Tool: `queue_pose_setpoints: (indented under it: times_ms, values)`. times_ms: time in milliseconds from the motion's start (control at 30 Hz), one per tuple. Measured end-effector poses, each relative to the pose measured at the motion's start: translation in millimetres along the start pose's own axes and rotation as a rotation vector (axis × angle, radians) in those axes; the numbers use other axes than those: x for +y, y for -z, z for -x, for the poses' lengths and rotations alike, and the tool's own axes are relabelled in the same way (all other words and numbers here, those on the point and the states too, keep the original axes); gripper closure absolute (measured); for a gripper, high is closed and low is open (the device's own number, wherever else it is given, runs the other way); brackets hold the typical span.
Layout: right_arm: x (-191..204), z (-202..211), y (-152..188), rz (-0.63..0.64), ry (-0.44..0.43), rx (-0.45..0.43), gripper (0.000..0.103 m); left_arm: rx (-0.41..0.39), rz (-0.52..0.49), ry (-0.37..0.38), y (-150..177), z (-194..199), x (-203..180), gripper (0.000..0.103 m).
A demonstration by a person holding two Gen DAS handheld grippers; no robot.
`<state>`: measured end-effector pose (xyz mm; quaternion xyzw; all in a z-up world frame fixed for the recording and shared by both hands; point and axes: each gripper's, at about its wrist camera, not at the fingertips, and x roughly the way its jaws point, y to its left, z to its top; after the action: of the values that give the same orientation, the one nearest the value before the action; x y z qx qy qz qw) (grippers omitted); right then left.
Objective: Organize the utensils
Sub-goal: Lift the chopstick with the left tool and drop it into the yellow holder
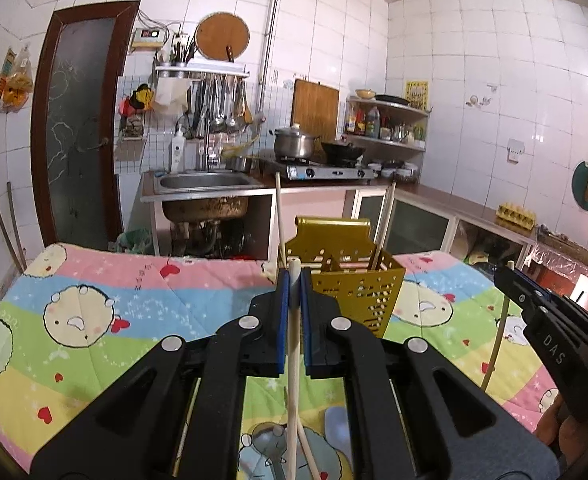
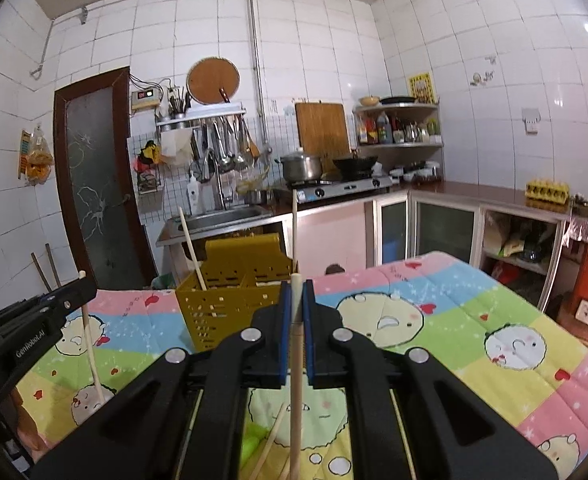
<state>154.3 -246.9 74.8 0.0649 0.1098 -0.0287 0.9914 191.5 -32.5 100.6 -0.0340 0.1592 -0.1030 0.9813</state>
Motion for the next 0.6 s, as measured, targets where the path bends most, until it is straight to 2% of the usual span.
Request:
queue_pose_setpoints:
  times_ms: [433, 600]
  values:
    - [7.8, -15.7, -39.5, 0.033, 0.003, -0.108, 0.097, -0.061, 0.006, 0.016, -33.8, -8.4, -4.1, 0.099]
    - [14.7, -26.2, -81.4, 0.041, -0.012, -0.188, 0.097, -0.128, -0.016, 0.016, -75.3, -16.0, -13.5, 0.099]
